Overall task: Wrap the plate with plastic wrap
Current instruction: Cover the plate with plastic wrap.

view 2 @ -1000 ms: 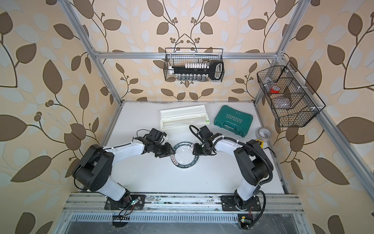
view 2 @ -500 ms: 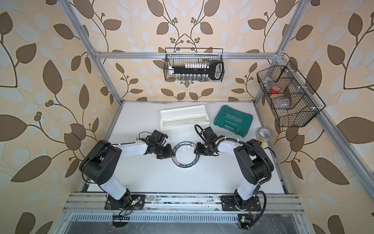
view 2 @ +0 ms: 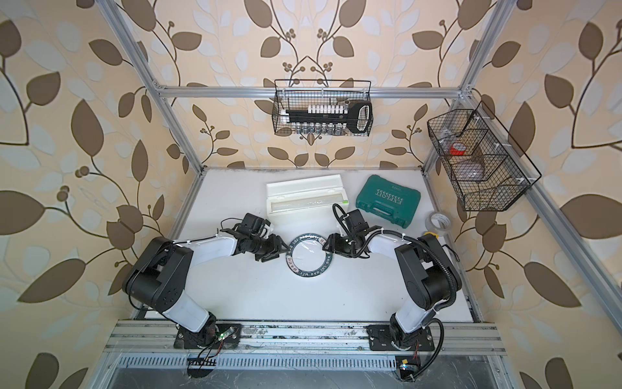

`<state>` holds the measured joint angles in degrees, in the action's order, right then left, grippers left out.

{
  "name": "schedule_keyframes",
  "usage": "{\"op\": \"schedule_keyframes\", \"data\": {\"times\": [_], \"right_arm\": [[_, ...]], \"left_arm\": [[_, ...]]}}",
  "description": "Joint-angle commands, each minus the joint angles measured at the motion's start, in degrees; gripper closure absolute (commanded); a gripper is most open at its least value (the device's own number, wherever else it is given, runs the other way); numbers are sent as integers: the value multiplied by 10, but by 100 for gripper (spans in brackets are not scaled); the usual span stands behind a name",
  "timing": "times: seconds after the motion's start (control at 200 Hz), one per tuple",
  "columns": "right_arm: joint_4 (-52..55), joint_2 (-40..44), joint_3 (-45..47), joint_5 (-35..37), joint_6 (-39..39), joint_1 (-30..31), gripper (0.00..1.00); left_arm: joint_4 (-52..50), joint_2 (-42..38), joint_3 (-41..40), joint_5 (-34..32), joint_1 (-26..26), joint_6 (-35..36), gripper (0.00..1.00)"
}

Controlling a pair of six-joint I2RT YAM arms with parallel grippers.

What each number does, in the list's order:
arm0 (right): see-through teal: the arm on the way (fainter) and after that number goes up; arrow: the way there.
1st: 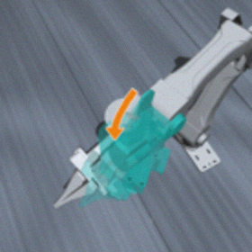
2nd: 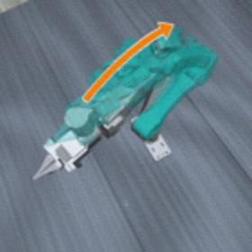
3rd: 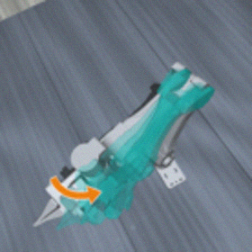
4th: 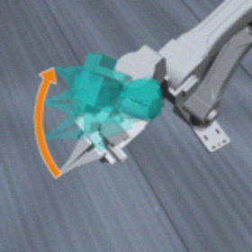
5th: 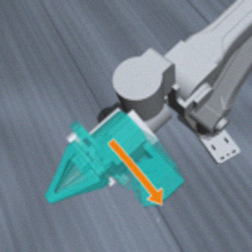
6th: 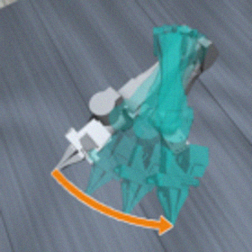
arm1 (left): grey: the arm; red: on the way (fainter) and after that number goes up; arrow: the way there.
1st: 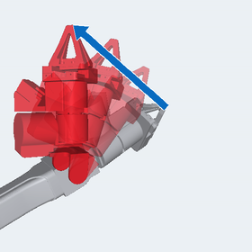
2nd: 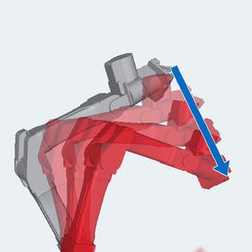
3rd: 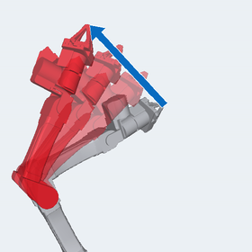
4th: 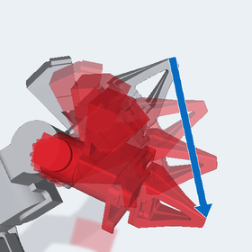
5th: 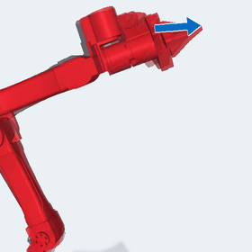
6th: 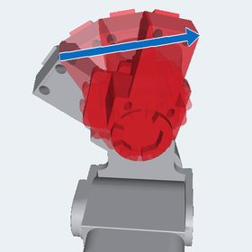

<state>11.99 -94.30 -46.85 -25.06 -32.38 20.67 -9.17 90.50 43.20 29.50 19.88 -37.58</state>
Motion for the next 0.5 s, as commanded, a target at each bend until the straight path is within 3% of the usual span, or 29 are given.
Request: {"op": "schedule_keyframes", "data": {"times": [0.0, 0.085, 0.195, 0.495], "right_arm": [[75, 35, 15, 2, 28, -21, 34], [96, 74, 33, -11, 21, -27, 35], [52, 112, 75, -50, -54, -3, 37], [-33, 56, 83, -61, -113, 30, 52]], "left_arm": [[-64, -64, -7, -13, -14, 11, 39], [-25, -111, -28, -4, 25, -29, 38], [47, -122, -57, -22, 92, -92, 39], [91, -62, -55, -30, 113, -96, 49]]}}
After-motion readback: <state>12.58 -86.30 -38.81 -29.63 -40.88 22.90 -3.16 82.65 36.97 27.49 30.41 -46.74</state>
